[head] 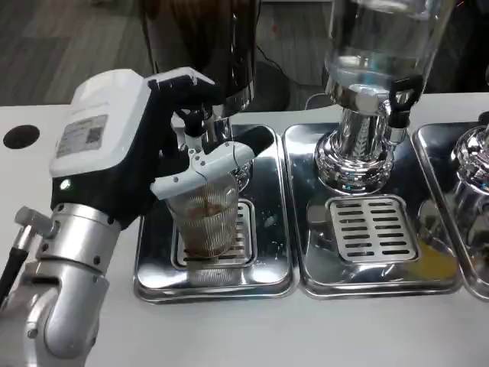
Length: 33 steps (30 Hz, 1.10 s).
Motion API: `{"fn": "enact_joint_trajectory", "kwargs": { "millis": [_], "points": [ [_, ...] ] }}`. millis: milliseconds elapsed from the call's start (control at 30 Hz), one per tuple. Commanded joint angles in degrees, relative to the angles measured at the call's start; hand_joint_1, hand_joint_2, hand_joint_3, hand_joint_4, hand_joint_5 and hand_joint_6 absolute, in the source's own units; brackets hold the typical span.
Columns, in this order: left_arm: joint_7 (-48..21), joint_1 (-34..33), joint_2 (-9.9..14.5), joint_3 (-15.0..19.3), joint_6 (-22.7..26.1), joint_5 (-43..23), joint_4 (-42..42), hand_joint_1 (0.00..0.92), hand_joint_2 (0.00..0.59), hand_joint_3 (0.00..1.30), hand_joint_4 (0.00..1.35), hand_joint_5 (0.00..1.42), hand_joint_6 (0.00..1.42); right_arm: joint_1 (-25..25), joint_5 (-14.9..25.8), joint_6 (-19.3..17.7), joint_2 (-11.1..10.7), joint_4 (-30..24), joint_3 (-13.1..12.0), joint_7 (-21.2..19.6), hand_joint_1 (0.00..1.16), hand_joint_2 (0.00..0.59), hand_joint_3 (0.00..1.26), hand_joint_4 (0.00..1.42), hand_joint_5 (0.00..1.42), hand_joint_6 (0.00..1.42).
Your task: Grasp the cup under the faucet to collect the drink, then remove the cup.
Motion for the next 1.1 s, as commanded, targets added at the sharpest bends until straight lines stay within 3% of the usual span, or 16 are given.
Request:
{"fn": "enact_joint_trajectory", "kwargs": {
  "millis": [33,1100],
  "points": [
    [-2.8,2.0,0.4,-1.5,-0.4,-0.3,-0.3,0.017,0.068,0.53,0.52,0.97,1.12,-0.3,0.6,-0.5,-0.7,-0.9,-0.7,0.6,0.32,0.436,0.21,0.04,0.06,0.0],
    [-3.2,2.3,0.0,-1.1,-0.2,-0.2,-1.2,0.031,0.066,0.53,0.53,0.97,1.12,0.2,0.8,-0.5,-0.4,-1.1,-0.6,1.0,0.34,0.429,0.21,0.04,0.06,0.0]
  ]
}}
